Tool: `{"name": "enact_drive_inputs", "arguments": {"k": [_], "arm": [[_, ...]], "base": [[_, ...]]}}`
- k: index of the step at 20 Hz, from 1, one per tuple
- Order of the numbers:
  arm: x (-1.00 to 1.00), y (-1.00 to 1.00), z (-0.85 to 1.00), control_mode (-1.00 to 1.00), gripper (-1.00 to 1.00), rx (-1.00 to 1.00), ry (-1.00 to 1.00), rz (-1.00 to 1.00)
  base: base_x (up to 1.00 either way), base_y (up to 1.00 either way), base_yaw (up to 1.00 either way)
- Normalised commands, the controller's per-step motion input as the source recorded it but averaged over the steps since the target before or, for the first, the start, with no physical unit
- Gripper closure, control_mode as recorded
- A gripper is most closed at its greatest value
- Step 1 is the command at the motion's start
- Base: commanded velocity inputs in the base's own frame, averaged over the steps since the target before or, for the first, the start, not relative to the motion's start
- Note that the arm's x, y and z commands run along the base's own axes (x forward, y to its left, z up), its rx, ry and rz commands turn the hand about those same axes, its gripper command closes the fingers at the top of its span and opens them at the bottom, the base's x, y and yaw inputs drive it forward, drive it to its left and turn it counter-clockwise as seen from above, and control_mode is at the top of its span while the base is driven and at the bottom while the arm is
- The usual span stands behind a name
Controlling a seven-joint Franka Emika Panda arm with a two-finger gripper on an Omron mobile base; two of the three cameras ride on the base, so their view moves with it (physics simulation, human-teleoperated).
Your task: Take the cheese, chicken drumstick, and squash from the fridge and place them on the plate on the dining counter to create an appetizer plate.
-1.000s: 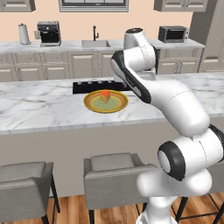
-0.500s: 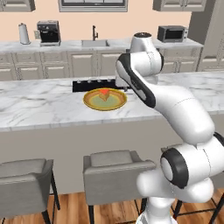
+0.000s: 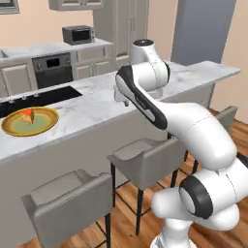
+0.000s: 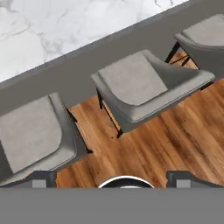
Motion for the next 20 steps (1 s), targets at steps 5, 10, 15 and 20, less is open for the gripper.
{"name": "enact_drive_inputs", "arguments": {"k": [5,10,15,20], "arm": [[0.0,0.0,0.0,1.0,-1.0,0.0,0.0,0.0],[0.0,0.0,0.0,1.0,-1.0,0.0,0.0,0.0],[0.0,0.0,0.0,1.0,-1.0,0.0,0.0,0.0],[0.0,0.0,0.0,1.0,-1.0,0.0,0.0,0.0]], "base": [[0.0,-0.1,-0.96],[0.0,-0.38,-0.9],[0.0,-0.55,-0.86],[0.22,-0.57,-0.73]]}}
